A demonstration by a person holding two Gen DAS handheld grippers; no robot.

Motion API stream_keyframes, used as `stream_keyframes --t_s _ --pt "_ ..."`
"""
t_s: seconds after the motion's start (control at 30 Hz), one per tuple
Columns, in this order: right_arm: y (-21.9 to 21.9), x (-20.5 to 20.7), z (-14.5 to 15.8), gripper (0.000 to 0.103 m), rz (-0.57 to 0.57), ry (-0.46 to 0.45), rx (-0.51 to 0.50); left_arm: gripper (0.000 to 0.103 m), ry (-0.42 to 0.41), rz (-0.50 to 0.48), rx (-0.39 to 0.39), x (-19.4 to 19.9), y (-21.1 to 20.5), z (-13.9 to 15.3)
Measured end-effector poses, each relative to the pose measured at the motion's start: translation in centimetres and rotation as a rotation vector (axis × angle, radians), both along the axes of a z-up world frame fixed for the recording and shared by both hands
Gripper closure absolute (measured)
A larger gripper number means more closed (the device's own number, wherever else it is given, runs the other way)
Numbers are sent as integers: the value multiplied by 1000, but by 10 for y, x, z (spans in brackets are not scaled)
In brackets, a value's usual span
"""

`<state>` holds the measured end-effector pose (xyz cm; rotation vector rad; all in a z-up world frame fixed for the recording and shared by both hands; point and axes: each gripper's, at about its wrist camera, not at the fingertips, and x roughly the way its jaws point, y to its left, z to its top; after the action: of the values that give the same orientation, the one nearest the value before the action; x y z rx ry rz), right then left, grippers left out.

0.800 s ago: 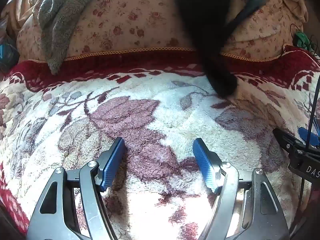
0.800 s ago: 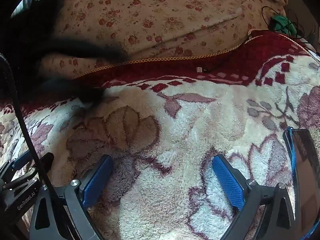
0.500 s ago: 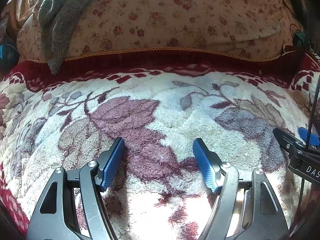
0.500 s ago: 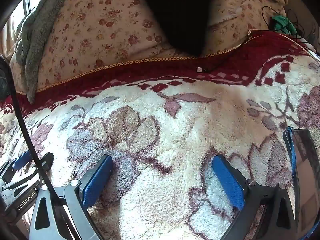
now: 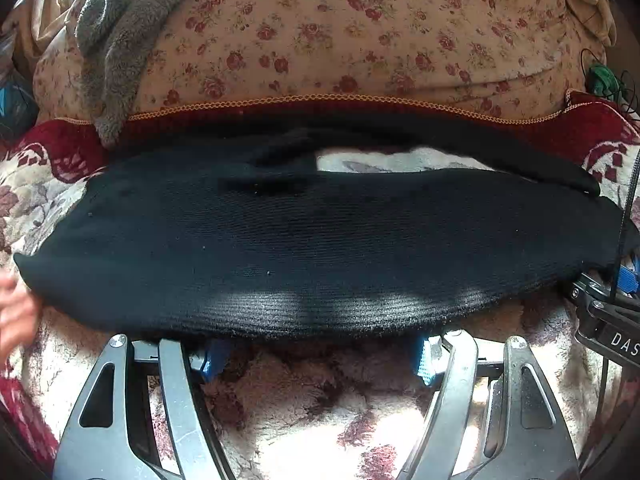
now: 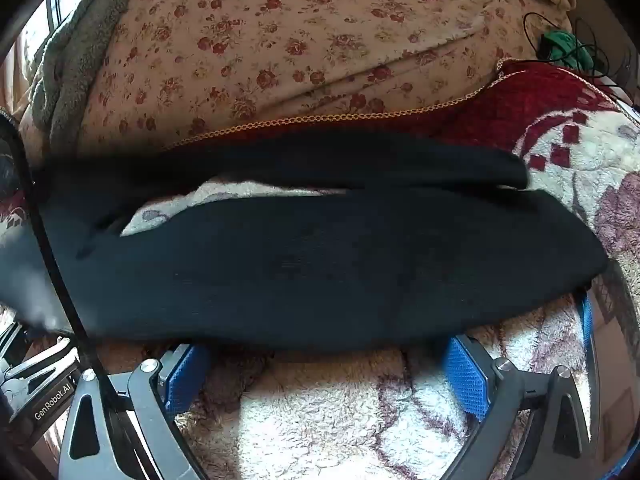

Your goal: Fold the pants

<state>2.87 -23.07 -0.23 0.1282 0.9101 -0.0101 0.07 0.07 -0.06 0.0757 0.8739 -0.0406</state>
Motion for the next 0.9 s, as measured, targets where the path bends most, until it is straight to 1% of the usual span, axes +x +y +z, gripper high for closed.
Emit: stream_keyframes --t_s 0.5,0.63,0.73,0.83,0.9 --pt "2 -1 0 3 0 0 1 32 0 0 2 1 0 1" --pt "2 -1 0 3 0 0 1 31 -3 1 23 -1 -3 0" --pt "2 -1 0 3 1 -1 1 31 13 -14 32 -1 -2 2" --pt "2 0 0 2 3 7 -8 32 23 -55 14 -4 2 5" --pt "5 3 -1 1 7 16 -25 32 10 -49 -12 -10 7 8"
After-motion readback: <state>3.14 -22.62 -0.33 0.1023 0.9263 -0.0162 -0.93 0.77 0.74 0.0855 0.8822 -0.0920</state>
